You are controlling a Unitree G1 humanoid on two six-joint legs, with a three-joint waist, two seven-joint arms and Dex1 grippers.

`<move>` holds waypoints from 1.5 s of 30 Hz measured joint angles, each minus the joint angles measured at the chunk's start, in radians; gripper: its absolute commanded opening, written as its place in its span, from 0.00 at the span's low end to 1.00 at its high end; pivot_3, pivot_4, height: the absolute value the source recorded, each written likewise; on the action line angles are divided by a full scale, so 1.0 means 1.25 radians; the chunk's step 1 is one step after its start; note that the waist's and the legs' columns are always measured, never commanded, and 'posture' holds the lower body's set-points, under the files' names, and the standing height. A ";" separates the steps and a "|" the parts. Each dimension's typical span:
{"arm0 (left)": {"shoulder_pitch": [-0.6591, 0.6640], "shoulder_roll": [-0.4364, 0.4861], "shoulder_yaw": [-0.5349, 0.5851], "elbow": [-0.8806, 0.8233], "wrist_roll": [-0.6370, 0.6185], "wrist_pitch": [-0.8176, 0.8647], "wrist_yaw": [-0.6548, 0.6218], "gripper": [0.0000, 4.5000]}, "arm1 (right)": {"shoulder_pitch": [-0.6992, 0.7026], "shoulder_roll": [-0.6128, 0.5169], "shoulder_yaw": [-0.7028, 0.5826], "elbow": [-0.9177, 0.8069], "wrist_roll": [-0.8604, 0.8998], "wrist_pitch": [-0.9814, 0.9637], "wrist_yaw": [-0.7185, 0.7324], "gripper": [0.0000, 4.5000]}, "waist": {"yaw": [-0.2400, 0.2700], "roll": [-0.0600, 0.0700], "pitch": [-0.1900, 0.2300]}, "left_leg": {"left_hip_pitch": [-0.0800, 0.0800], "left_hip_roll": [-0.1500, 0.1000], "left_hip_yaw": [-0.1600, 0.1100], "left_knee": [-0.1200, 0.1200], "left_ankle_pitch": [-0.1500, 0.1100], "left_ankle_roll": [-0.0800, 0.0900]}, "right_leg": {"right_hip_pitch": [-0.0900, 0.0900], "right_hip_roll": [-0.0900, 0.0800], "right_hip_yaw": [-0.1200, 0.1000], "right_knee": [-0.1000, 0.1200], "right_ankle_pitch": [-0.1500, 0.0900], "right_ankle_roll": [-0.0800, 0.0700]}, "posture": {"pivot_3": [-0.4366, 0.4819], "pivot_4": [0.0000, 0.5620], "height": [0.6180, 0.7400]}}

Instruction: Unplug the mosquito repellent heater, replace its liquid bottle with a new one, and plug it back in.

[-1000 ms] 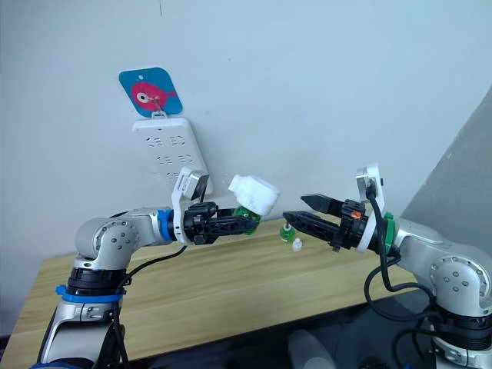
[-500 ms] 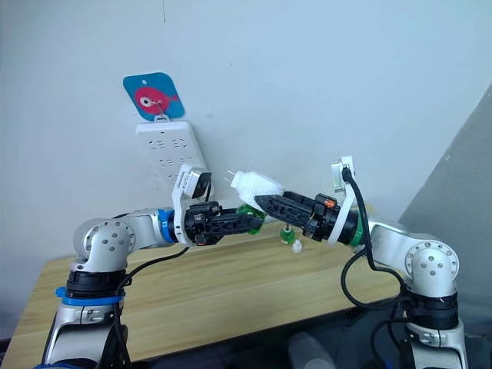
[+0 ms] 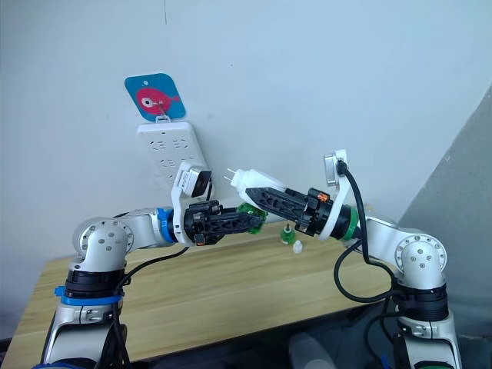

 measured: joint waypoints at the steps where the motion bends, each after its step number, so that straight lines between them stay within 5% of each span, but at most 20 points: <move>1: -0.002 0.001 0.000 0.000 -0.003 0.000 0.000 0.51 | -0.002 0.000 0.000 0.006 -0.001 -0.001 0.002 0.80 | 0.000 0.000 0.000 | 0.000 0.000 0.000 0.000 0.000 0.000 | 0.000 0.000 0.000 0.000 0.000 0.000 | 0.18 0.04 1.00; 3: -0.005 0.001 0.000 0.000 -0.008 0.000 0.001 0.51 | -0.007 0.000 0.001 0.015 -0.005 -0.003 0.006 0.65 | 0.000 0.000 0.000 | 0.000 0.000 0.000 0.000 0.000 0.000 | 0.000 0.000 0.000 0.000 0.000 0.000 | 0.18 0.04 1.00; 15: -0.006 0.010 0.001 0.002 -0.012 0.001 0.009 0.51 | -0.013 0.001 0.011 0.020 -0.006 -0.010 0.007 0.65 | 0.000 0.000 0.000 | 0.000 0.000 0.000 0.000 0.000 0.000 | 0.000 0.000 0.000 0.000 0.000 0.000 | 0.18 0.05 1.00; 22: -0.012 0.037 -0.033 0.000 0.032 -0.022 -0.002 1.00 | -0.013 0.002 0.030 0.019 -0.005 -0.010 0.007 0.65 | 0.000 0.000 0.000 | 0.000 0.000 0.000 0.000 0.000 0.000 | 0.000 0.000 0.000 0.000 0.000 0.000 | 0.18 0.05 1.00; 28: 0.035 0.112 -0.062 -0.047 0.119 -0.132 -0.050 1.00 | -0.010 0.000 0.030 0.019 -0.017 -0.012 0.001 0.65 | 0.000 0.000 0.000 | 0.000 0.000 0.001 -0.001 0.000 0.000 | 0.000 0.000 0.001 0.000 0.000 0.000 | 0.18 0.06 1.00; 33: 0.192 0.160 -0.057 -0.065 0.289 -0.336 -0.029 1.00 | 0.004 -0.004 0.016 -0.013 -0.099 -0.062 -0.006 0.65 | 0.002 0.001 -0.001 | 0.000 0.001 0.001 -0.002 0.000 0.000 | -0.001 0.000 0.001 0.000 -0.001 0.000 | 0.21 0.07 1.00; 38: 0.306 0.116 0.029 -0.053 0.394 -0.542 0.056 1.00 | 0.012 -0.060 0.039 -0.087 -0.287 -0.113 -0.001 0.65 | 0.020 0.001 0.000 | 0.000 0.001 0.002 -0.002 0.000 0.000 | -0.001 0.000 0.002 -0.001 -0.001 0.000 | 0.22 0.09 1.00; 45: 0.300 0.117 0.151 0.058 0.428 -0.646 0.114 1.00 | 0.058 -0.122 0.111 -0.212 -0.428 -0.125 0.047 0.65 | 0.034 0.000 0.000 | 0.000 0.001 0.002 -0.002 0.000 0.000 | -0.001 0.000 0.002 -0.001 -0.001 0.000 | 0.23 0.14 1.00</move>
